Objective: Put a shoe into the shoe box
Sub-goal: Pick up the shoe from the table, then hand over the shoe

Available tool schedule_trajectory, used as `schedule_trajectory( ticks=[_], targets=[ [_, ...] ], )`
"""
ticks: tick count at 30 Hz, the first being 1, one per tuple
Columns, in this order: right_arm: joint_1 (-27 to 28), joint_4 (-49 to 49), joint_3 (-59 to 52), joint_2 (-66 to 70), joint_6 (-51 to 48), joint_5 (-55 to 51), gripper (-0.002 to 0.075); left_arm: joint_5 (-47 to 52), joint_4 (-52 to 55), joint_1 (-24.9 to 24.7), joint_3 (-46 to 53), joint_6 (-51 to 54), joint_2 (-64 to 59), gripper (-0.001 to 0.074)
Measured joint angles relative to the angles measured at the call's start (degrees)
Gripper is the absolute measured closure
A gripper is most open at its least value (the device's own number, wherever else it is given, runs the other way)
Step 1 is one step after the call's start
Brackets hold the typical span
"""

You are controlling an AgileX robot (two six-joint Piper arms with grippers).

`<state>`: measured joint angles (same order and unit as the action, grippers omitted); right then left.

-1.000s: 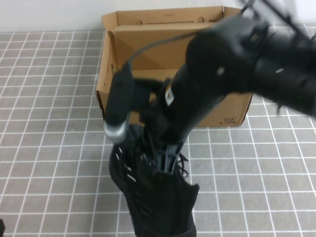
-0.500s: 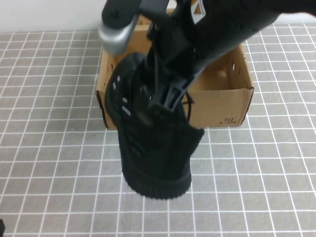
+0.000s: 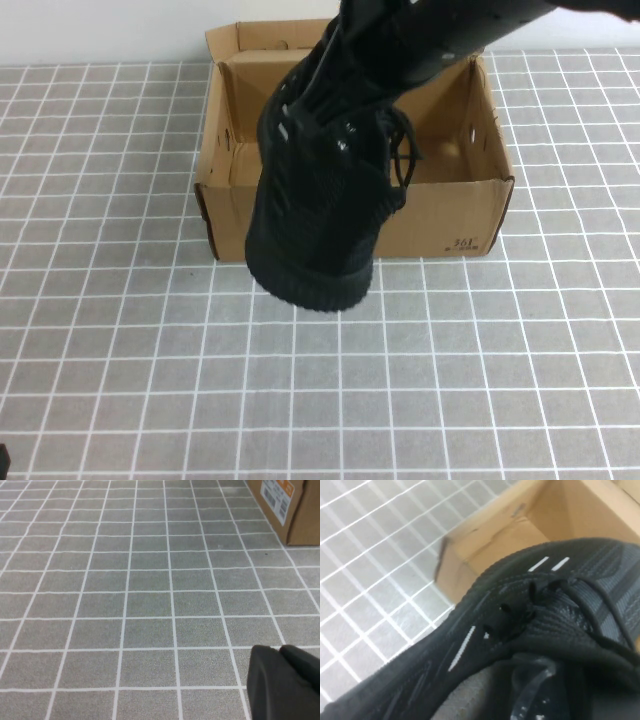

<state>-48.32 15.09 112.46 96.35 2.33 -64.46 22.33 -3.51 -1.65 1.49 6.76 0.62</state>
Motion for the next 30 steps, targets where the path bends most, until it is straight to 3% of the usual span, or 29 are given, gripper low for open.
schedule_trajectory(
  ticks=[10, 21, 26, 30],
  targets=[
    [4.55, 0.23, 0.27, 1.97, 8.77, 0.34, 0.0732, -3.97, 0.32, 0.0, 0.0, 1.54, 0.0, 0.0735],
    [5.28, -1.04, 4.28, 5.77, 8.92, -0.87, 0.0732, -22.99, -19.03, 0.0, 0.0, -1.65, 0.0, 0.0735],
    [5.28, -1.12, 10.7, 9.67, 8.92, -4.28, 0.0732, -15.02, -19.58, 0.0, -2.56, -3.42, 0.0, 0.0735],
    [5.28, -1.12, 14.35, 12.36, 8.92, -5.8, 0.0732, -7.0, -19.13, 0.0, -11.02, -0.49, -4.17, 0.0735]
  ],
)
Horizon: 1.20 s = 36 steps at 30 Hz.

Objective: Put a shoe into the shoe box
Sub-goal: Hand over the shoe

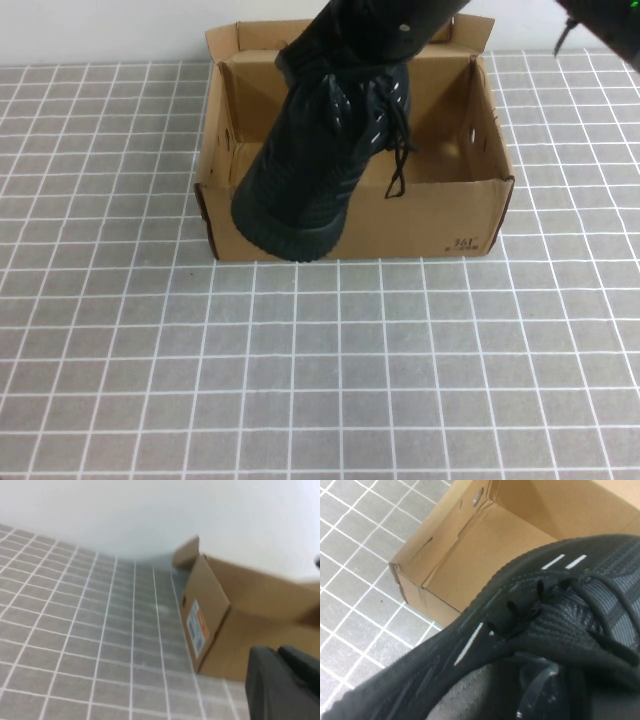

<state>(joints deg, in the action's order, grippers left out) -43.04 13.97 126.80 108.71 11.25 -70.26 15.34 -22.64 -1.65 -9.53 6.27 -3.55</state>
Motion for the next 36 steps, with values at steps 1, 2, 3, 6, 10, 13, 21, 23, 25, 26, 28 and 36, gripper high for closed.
schedule_trajectory(
  ticks=[1, 2, 3, 6, 10, 13, 21, 23, 25, 26, 28, 36],
  targets=[
    [0.0, 0.0, 0.56, 0.56, 0.0, -0.27, 0.0732, 2.18, 0.04, 0.0, -2.41, 2.07, -2.07, 0.0735],
    [0.0, 0.0, 0.88, 0.81, 0.0, -0.26, 0.0732, 4.38, 0.27, 0.0, -4.36, 3.93, -3.99, 0.0735],
    [0.0, 0.0, 1.0, 1.12, 0.0, -0.26, 0.0732, 6.54, 0.27, 0.0, -6.79, 6.45, -6.46, 0.0735],
    [0.0, 0.0, 1.22, 1.46, 0.0, -0.39, 0.0732, 10.79, -1.69, 0.0, -12.93, 15.98, -13.68, 0.0735],
    [0.0, 0.11, 1.36, 1.54, 0.0, -0.39, 0.0732, 13.68, -12.43, 0.0, -19.52, 33.61, -22.91, 0.0735],
    [0.0, 0.49, 1.4, 1.68, 0.0, -0.39, 0.0732, 16.6, -24.81, 0.0, -23.03, 49.16, -30.05, 0.0735],
    [0.42, 0.64, 1.4, 1.7, 0.63, 0.39, 0.0732, 21.31, -57.83, -0.13, -26.79, 85.95, -43.62, 0.0735],
    [1.41, -0.15, 1.4, 1.7, 1.12, 1.46, 0.0732, 21.18, -62.56, -1.08, -26.79, 91.43, -45.67, 0.0735],
    [2.74, -1.43, 1.4, 1.7, 1.52, 2.23, 0.0732, 20.42, -65.83, -2.72, -27.19, 96.62, -47.85, 0.0735],
    [3.49, -2.25, 1.4, 1.7, 1.52, 2.65, 0.0732, 20.3, -66.78, -3.48, -27.34, 99.25, -48.71, 0.0735],
    [4.57, -3.24, 1.4, 1.8, 1.74, 3.08, 0.0732, 20.04, -68.81, -5.61, -27.86, 104.5, -50.71, 0.0735],
    [5.9, -3.89, 1.62, 3.72, 1.86, 4.02, 0.0732, 19.83, -73.56, -12.72, -31.49, 116.75, -56.57, 0.0659]
  ],
)
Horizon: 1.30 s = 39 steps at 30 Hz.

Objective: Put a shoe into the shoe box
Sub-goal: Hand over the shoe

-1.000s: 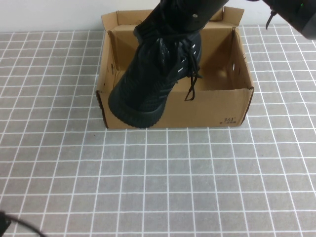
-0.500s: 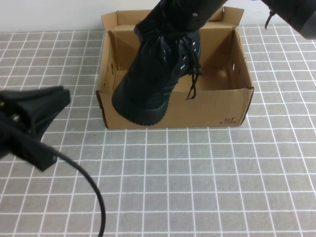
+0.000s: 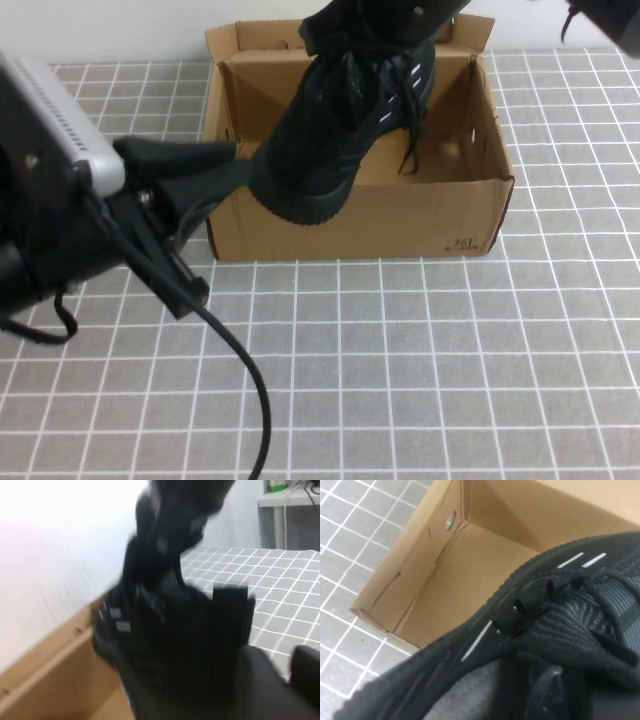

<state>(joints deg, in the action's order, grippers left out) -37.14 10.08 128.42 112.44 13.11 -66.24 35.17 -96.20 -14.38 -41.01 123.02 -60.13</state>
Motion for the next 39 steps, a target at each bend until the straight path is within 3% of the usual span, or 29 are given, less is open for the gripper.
schedule_trajectory(
  ticks=[6, 9, 19, 28, 39],
  targets=[
    [0.0, -0.23, 0.0, 0.95, 0.43, 1.27, 0.0732, 0.76, -0.51, -0.45, -2.9, 2.09, -2.09, 0.0297],
    [0.0, -0.23, 0.0, 0.95, 0.96, 3.11, 0.0732, 3.68, -0.51, -0.45, -3.25, 3.66, -3.95, 0.0221],
    [0.0, -0.23, 0.0, 0.95, 1.18, 3.94, 0.0732, 5.96, -0.4, -1.01, -7.33, 5.94, -9.81, 0.019],
    [2.02, -0.37, 0.0, 1.35, 4.97, 6.68, 0.0732, -6.11, -0.61, -4.96, -10.35, 5.56, -11.18, 0.019],
    [2.8, -1.51, 0.0, 2.37, 5.8, 6.85, 0.0732, -6.02, -0.94, -5.85, -12.71, 5.18, -16.68, 0.019]
  ],
)
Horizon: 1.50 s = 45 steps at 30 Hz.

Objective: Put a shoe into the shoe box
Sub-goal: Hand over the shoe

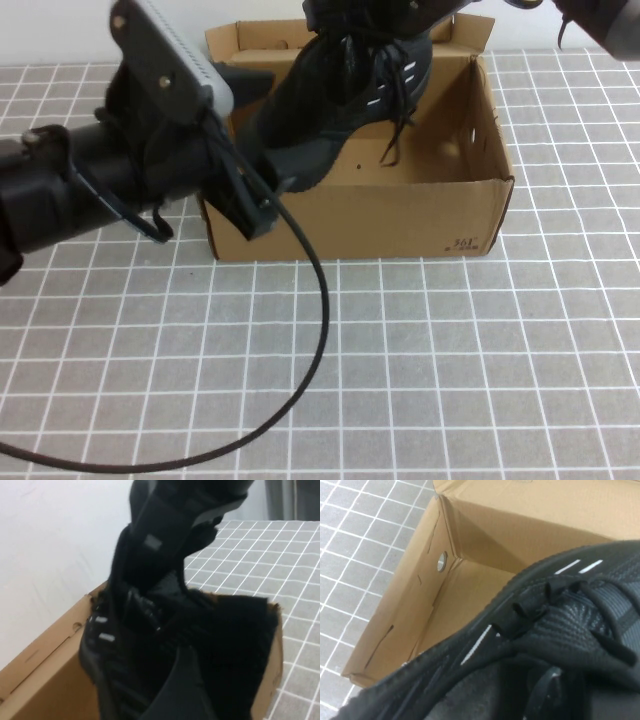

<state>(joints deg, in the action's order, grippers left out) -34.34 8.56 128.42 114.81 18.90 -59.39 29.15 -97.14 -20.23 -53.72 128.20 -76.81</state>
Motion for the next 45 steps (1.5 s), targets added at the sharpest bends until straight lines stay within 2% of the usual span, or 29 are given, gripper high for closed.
schedule_trajectory(
  ticks=[4, 9, 35, 38, 45],
  targets=[
    [0.0, -0.21, 0.0, 0.0, 0.0, 0.0, 0.0732, -0.12, 0.0, -2.01, -0.21, -0.26, 0.0, 0.019],
    [0.0, -0.34, 0.0, 0.0, 0.09, 0.0, 0.0732, -8.24, -0.22, -5.03, -0.61, -0.35, -0.87, 0.019],
    [0.0, -3.57, 0.0, 0.08, -3.36, -1.21, 0.0732, -14.65, -1.04, -5.41, -7.51, -0.48, -11.68, 0.0192],
    [0.0, -4.28, 0.0, 0.08, -4.16, -1.27, 0.0732, -15.96, -1.04, -5.41, -7.51, -0.48, -12.04, 0.0227],
    [0.0, -4.64, 0.0, 0.22, -4.54, -1.65, 0.0732, -16.46, -1.04, -5.41, -7.59, 0.21, -12.04, 0.0398]
  ],
)
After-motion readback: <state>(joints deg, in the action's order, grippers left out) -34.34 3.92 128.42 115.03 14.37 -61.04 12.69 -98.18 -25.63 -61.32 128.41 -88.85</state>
